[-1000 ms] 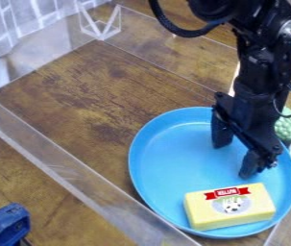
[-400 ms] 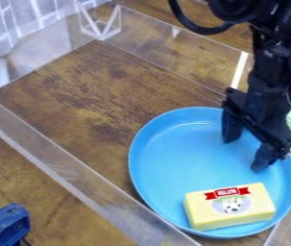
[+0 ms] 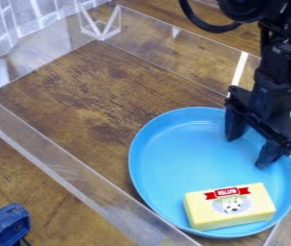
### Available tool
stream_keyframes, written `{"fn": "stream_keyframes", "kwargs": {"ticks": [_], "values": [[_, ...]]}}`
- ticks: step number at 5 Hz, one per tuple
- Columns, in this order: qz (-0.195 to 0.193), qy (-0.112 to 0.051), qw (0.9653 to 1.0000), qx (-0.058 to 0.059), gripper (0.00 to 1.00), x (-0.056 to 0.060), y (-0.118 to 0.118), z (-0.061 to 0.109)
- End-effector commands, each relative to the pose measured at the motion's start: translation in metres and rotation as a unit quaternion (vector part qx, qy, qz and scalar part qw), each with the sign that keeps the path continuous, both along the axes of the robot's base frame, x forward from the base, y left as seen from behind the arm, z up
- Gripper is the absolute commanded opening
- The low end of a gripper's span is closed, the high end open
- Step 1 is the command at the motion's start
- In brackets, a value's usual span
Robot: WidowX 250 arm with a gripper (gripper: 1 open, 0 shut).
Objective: Put the white object in the blue tray
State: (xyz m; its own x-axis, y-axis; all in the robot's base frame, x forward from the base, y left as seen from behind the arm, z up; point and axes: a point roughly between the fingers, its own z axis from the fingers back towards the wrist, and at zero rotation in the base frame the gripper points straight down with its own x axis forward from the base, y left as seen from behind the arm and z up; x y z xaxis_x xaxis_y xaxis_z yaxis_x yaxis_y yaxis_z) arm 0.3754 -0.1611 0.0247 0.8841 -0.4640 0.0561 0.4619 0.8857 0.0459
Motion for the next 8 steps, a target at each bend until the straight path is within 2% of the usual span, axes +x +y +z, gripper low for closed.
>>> {"fn": "stream_keyframes", "kwargs": {"ticks": [1, 2, 3, 4, 5, 6, 7, 8], "values": [[0.007, -0.003, 0.9999, 0.008, 1.00, -0.002, -0.007, 0.025], [0.005, -0.006, 0.9999, 0.014, 1.00, -0.002, -0.024, 0.039], [0.021, -0.011, 0.9994, 0.025, 1.00, 0.005, -0.018, 0.060], [0.027, -0.021, 0.9988, 0.036, 1.00, 0.004, -0.004, 0.081], [0.029, -0.024, 0.9983, 0.045, 1.00, 0.006, 0.002, 0.091], [0.054, -0.024, 0.9968, 0.053, 1.00, 0.007, 0.003, 0.105], [0.070, -0.024, 0.9961, 0.047, 1.00, 0.002, 0.003, 0.103], [0.088, -0.025, 0.9949, 0.043, 1.00, 0.002, 0.011, 0.095]]}}
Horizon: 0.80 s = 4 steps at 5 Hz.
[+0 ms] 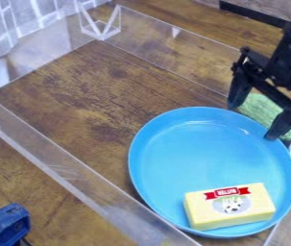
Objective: Put the white object in the blue tray
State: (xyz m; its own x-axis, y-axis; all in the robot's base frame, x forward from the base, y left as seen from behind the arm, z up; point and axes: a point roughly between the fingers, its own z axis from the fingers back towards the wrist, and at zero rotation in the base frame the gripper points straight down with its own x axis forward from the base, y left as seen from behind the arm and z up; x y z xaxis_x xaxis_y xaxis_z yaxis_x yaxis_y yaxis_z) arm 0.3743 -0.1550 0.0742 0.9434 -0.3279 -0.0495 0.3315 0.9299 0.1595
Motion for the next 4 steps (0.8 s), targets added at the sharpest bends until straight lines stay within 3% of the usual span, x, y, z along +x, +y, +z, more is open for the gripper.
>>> {"fn": "stream_keyframes", "kwargs": {"ticks": [1, 4], "values": [[0.034, -0.057, 0.9974, -0.028, 1.00, 0.001, 0.014, 0.044], [0.076, -0.080, 0.9929, -0.045, 1.00, 0.017, 0.013, 0.015]]}}
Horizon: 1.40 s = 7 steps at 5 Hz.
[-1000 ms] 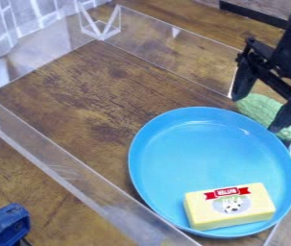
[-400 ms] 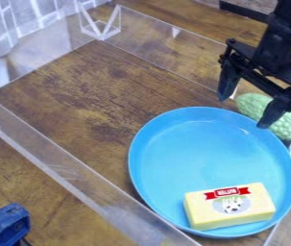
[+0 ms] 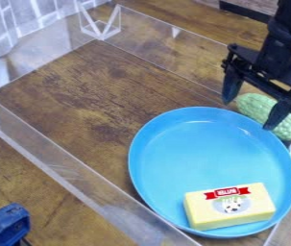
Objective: Put the white object in the blue tray
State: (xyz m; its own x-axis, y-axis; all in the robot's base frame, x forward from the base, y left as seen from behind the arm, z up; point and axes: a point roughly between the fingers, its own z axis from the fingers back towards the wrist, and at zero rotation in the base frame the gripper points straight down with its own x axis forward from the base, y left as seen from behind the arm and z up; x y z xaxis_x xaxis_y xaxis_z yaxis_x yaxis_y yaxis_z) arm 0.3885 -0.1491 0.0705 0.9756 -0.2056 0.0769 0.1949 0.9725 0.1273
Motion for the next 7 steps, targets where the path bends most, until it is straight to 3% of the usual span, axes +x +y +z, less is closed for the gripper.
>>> {"fn": "stream_keyframes", "kwargs": {"ticks": [1, 2, 3, 4, 5, 7], "values": [[0.020, -0.029, 0.9992, -0.018, 1.00, 0.007, -0.005, 0.013], [0.030, -0.040, 0.9985, -0.023, 1.00, 0.006, -0.018, 0.022], [0.022, -0.053, 0.9978, -0.031, 1.00, 0.012, -0.015, 0.027], [0.019, -0.052, 0.9979, -0.032, 1.00, 0.014, -0.004, 0.035], [0.004, -0.050, 0.9982, -0.035, 1.00, 0.006, -0.006, 0.037], [-0.030, -0.065, 0.9963, -0.048, 1.00, 0.000, -0.027, 0.025]]}}
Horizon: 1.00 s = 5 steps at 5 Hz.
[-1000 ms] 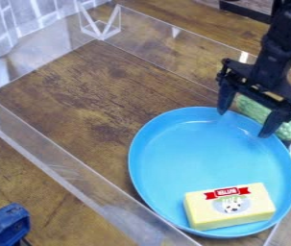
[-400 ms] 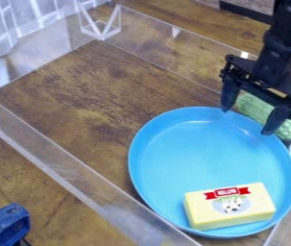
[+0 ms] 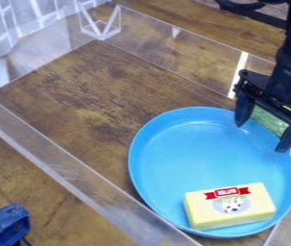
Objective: Put the white object in the blue tray
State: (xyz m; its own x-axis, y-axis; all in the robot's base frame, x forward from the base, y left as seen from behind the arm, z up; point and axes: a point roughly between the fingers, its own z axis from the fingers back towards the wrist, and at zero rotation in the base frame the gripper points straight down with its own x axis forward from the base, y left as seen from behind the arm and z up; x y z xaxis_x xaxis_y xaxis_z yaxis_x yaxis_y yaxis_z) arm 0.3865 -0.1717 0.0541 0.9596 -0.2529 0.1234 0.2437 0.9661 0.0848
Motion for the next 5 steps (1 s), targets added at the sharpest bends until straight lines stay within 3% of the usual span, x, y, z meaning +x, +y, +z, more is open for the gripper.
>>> {"fn": "stream_keyframes", "kwargs": {"ticks": [1, 5], "values": [[0.026, -0.051, 0.9981, -0.026, 1.00, 0.011, -0.006, 0.027], [0.058, -0.066, 0.9956, -0.031, 1.00, 0.056, 0.006, 0.020]]}}
